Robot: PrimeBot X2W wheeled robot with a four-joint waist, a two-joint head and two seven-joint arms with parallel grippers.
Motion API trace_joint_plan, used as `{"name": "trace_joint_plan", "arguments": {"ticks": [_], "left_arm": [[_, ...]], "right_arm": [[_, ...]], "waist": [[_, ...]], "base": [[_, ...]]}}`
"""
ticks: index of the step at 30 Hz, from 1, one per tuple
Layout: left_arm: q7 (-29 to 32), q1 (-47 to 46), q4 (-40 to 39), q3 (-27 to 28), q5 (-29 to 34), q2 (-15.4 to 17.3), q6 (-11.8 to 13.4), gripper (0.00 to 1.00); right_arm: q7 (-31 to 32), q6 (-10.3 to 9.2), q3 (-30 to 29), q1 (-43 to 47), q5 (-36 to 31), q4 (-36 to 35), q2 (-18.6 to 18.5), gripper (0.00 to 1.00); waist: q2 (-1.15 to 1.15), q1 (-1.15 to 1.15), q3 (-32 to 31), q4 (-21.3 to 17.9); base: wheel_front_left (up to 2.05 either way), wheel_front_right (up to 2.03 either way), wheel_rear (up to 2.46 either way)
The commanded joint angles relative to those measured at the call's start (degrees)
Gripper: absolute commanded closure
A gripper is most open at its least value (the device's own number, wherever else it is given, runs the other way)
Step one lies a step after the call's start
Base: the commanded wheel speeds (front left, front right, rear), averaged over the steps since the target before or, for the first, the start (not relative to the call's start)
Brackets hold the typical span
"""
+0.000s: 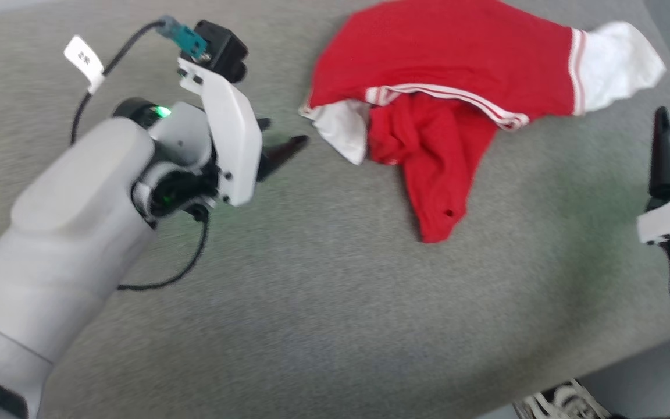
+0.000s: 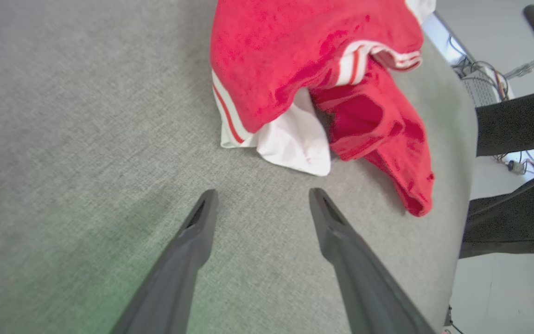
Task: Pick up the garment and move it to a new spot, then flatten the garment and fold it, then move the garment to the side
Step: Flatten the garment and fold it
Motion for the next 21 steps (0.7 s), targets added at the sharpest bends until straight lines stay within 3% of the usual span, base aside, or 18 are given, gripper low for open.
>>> {"name": "trace_joint_plan", "arguments": {"ticks": [1,13,14,15,16,17,21], "left_arm": [[0.7,-0.8,1.4,0.0,-0.4,0.0,0.0,0.0],[2.5,-4.3,10.8,1.1,-7.8,-4.8,0.1,0.0],[2.4,-4.6,11.1,1.0,-8.1,-5.1,0.1,0.07],[2.5,-4.9,11.4,0.6,-8.1,-5.4,0.1,0.34],[2.4,-5.1,11.4,0.3,-8.1,-5.7,0.1,0.8],[2.2,-5.2,11.6,-0.1,-8.2,-5.9,0.1,1.0],[0.1,-6.4,10.7,-0.4,-8.4,-5.0,0.1,1.0]], "right_arm": [[-0.1,-0.02,0.1,0.6,-0.6,-0.7,0.8,0.0],[1.0,-0.02,-0.4,2.1,-2.6,-5.2,5.4,0.0],[1.3,-0.02,-0.4,2.0,-2.9,-5.7,5.6,0.0],[1.5,-0.02,-0.5,2.0,-3.0,-6.2,5.7,0.0],[1.6,-0.02,-0.6,2.0,-3.3,-6.7,5.8,0.0],[1.8,-0.02,-0.7,2.0,-3.6,-7.1,5.9,0.0],[2.7,-0.02,-1.4,2.7,-4.3,-8.8,5.9,0.0]], "waist": [[0.0,0.0,2.7,-3.1],[0.0,0.0,5.9,-6.7],[0.0,0.0,6.1,-6.7],[0.0,0.0,6.2,-6.7],[0.0,0.0,6.3,-6.5],[0.0,0.0,6.4,-6.3],[0.0,0.0,6.1,-4.5]], "base": [[0.0,0.0,0.0],[0.0,0.0,0.0],[0.0,0.0,0.0],[0.0,0.0,0.0],[0.0,0.0,0.0],[0.0,0.0,0.0],[0.0,0.0,0.0]]}}
